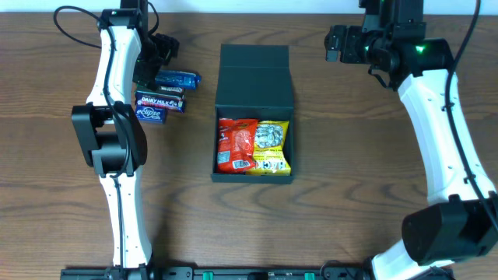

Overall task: Pack container
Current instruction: 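Reach the left gripper to the blue Oreo pack, then grasp the blue Oreo pack with the left gripper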

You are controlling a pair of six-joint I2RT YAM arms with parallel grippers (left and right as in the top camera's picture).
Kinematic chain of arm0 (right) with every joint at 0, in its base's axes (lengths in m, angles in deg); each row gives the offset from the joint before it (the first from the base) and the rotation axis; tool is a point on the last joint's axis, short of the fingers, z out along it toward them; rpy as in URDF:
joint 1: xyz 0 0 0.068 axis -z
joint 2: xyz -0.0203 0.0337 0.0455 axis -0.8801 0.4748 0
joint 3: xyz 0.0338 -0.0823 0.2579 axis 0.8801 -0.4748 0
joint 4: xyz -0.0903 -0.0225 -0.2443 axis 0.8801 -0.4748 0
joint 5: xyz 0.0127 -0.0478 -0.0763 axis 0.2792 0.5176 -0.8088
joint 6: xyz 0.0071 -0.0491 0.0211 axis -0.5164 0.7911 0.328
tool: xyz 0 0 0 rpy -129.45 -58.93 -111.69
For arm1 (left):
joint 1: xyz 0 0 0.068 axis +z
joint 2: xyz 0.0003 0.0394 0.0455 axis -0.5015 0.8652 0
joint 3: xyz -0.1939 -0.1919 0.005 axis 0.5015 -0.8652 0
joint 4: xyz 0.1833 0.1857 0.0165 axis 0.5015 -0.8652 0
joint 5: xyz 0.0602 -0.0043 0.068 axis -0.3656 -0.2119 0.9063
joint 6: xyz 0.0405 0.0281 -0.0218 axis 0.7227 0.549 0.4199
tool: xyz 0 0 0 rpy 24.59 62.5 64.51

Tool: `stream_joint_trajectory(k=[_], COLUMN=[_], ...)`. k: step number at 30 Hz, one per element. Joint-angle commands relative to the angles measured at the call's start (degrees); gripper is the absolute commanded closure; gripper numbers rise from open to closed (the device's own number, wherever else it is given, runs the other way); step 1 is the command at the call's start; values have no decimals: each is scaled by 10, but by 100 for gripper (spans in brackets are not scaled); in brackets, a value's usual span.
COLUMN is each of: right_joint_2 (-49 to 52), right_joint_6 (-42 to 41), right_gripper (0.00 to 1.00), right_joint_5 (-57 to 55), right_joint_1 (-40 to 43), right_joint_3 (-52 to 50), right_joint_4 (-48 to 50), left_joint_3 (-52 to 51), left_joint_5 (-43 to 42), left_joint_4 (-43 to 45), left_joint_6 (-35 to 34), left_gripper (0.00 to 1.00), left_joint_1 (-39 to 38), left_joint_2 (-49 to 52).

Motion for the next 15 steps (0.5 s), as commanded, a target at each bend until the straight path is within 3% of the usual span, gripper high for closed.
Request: stream_joint_trajectory(k=[1,15], right_joint_2=[-13,-3], right_joint_6=[-6,-6], right_gripper=[1,1], right_joint_5=[4,4], right_joint_1=[4,4], right_joint_3=[3,3], right_joint_4=[-3,-7], left_joint_3=[16,7], left_joint_5=[5,14], left_joint_4=[17,14], left_joint_6=[2,-2], left_gripper=[0,7], left_joint_1=[0,-2], left_joint_2=[10,16])
